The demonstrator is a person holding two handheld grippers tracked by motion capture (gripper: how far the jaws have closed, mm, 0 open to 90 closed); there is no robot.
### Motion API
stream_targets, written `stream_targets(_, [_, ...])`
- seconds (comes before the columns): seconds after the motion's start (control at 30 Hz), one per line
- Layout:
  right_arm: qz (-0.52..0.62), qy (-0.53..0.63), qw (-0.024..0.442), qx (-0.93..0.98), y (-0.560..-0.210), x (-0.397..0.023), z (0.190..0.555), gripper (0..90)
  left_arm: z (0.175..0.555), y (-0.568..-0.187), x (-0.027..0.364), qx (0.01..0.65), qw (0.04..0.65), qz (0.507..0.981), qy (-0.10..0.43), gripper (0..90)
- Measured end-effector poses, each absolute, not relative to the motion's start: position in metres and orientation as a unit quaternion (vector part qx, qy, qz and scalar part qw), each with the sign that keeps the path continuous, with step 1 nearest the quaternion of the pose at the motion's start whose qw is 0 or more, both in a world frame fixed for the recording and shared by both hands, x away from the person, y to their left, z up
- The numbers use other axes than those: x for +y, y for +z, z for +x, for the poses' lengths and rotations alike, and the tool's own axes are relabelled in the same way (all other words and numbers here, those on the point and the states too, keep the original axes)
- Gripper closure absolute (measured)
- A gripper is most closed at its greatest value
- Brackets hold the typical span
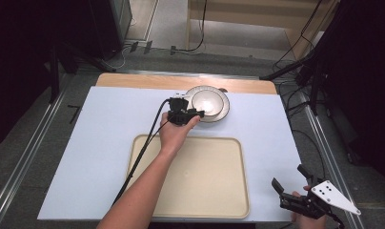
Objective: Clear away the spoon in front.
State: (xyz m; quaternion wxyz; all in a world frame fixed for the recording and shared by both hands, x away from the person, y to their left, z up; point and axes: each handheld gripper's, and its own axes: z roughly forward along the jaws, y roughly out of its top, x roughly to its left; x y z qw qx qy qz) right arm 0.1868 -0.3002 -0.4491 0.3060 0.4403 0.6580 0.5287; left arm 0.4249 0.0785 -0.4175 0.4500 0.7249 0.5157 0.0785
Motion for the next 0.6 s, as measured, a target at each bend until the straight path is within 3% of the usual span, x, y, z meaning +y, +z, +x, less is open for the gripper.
stream_targets(0.33, [0.439,0.529,0.307,0.659,-0.4493,-0.3006,0.1866,0.0,0.4255,-0.4164,0.0796,0.523,0.446,0.723,0.067,80.6])
stream_targets(0.6, [0.438,0.529,0.307,0.659,-0.4493,-0.3001,0.1867,0.0,0.4242,-0.4165,0.0762,0.517,0.440,0.731,0.074,86.1])
